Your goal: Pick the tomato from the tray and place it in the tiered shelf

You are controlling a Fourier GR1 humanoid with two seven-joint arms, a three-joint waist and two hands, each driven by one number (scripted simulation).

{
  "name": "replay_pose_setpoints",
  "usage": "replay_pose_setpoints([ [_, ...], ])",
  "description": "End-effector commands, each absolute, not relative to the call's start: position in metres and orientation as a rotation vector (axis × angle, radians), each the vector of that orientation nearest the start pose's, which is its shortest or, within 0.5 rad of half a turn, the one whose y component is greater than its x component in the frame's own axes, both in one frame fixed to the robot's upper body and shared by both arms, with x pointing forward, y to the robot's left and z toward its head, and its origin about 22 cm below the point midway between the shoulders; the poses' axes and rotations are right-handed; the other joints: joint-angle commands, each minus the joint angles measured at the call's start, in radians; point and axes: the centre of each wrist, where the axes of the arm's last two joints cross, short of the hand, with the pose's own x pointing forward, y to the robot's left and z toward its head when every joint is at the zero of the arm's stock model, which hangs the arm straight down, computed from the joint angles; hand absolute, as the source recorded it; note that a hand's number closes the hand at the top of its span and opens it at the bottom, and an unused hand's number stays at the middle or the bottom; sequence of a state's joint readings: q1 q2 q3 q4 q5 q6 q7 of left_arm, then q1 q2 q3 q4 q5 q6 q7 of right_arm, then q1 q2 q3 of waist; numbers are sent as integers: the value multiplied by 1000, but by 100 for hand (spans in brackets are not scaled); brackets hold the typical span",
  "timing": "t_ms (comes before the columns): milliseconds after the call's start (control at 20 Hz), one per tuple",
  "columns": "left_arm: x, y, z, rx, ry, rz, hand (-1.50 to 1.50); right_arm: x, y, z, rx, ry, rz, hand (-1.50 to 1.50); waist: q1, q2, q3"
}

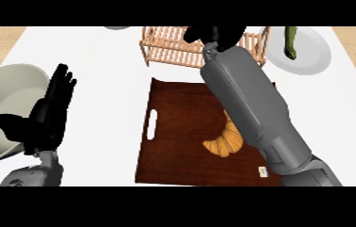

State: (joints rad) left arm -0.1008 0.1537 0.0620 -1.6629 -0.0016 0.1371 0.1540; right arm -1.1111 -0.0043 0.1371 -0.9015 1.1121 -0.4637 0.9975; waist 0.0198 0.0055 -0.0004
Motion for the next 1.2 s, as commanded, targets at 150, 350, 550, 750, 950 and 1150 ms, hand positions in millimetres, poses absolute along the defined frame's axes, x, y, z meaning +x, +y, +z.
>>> replay_pose_setpoints([
  [150, 257, 276, 54, 203, -1597, 22, 0, 427, -66, 164, -1087, -1380, -7, -150, 10, 2, 0],
  [350, 263, 272, 58, 221, -1617, 13, 0, 443, -79, 159, -1020, -1357, 45, -150, 8, 4, 0],
  [550, 241, 260, 53, 227, -1615, 27, 0, 438, -73, 172, -967, -1406, 55, -150, -4, -5, 0],
  [750, 249, 261, 62, 237, -1609, 22, 0, 443, -79, 160, -967, -1512, -12, -150, 3, 0, 1],
  [950, 261, 271, 51, 234, -1620, 24, 0, 438, -67, 191, -894, -1604, -113, -150, -4, -1, 0],
  [1150, 259, 267, 71, 255, -1592, 36, 0, 435, -89, 217, -923, -1597, -225, -150, -23, -11, 1],
])
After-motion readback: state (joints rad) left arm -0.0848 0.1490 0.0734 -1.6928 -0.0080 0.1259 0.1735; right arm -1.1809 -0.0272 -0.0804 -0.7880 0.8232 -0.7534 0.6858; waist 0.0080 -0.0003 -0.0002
